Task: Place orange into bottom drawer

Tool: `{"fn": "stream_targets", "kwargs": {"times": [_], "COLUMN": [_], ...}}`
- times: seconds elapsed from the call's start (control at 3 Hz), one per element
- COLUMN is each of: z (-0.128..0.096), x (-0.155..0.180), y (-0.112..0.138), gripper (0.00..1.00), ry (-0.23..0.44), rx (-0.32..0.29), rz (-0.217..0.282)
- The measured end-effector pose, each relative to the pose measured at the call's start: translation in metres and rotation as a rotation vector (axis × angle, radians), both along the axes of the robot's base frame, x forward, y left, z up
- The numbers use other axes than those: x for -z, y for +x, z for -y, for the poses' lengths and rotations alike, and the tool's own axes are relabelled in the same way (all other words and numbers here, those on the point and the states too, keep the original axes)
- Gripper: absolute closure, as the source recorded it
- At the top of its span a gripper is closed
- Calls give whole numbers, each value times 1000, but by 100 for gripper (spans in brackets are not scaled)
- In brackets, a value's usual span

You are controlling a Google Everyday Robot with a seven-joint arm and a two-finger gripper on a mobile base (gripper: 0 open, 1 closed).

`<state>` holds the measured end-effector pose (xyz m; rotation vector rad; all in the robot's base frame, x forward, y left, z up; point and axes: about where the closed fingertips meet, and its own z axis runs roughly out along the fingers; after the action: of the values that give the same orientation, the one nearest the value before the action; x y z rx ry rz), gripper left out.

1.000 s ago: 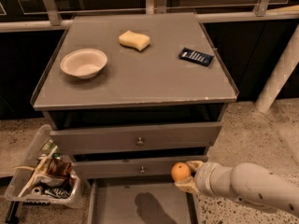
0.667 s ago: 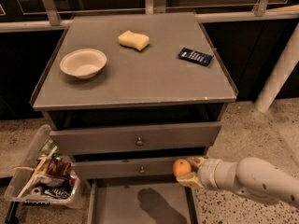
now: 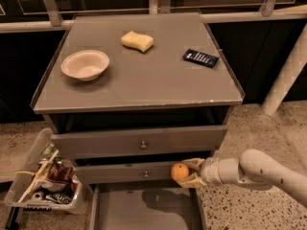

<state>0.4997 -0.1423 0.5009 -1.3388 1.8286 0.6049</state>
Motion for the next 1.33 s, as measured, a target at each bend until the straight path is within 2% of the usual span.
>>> {"fn": "stream_targets", "kwargs": {"times": [0.33,0.67,1.0,1.33], "z": [-6,-7,-18,-33], "x": [0,2,40,99], "y": [-5,-4,-4,-7], "gripper": [100,100,100,100], "ry": [42,42,53,50], "rx": [-66,-66,-61,-53], "rz": [-21,-24,-92,-177]}}
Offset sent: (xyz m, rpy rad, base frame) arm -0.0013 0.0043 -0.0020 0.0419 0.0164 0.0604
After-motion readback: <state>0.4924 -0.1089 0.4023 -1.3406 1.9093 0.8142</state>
